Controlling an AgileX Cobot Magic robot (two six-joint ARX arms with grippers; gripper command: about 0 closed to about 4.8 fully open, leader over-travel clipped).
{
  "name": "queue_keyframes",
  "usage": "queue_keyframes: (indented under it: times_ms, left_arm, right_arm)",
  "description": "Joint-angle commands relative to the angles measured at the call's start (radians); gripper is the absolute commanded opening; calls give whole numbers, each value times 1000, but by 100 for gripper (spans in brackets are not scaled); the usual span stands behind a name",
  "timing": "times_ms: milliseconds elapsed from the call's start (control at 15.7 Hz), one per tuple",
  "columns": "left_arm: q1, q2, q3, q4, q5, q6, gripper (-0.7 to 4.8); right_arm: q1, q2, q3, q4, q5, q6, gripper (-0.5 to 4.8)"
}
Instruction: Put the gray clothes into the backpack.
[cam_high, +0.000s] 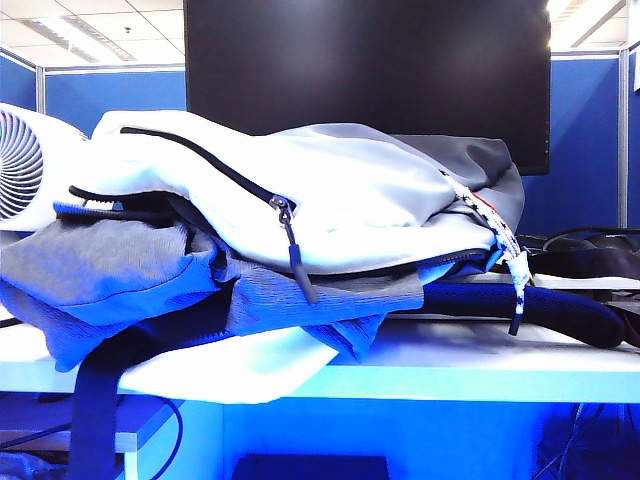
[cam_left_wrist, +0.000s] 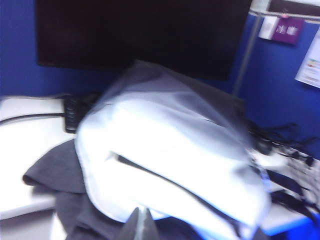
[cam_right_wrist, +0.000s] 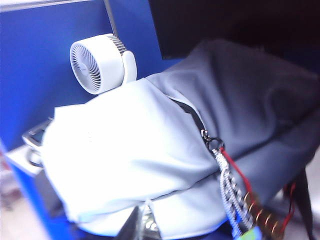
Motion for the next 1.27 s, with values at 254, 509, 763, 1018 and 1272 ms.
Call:
queue_keyframes:
  times_ms: [254, 509, 763, 1018, 1272]
  left_arm:
    - [1, -3, -209, 126, -124, -63, -5]
    - [1, -3, -304, 141, -126, -54, -5]
    - [1, -3, -365, 232, -226, -15, -4]
    - [1, -3, -365, 209, -277, 5, -4]
    - [1, -3, -365, 204, -272, -32, -4]
  right_arm:
    - [-1, 2, -261, 376, 164, -74, -5]
    - [0, 2, -261, 377, 163, -85, -5]
    - [0, 2, -261, 376, 163, -85, -5]
    - [0, 2, -261, 376, 163, -85, -5]
    - [0, 2, -261, 376, 163, -85, -5]
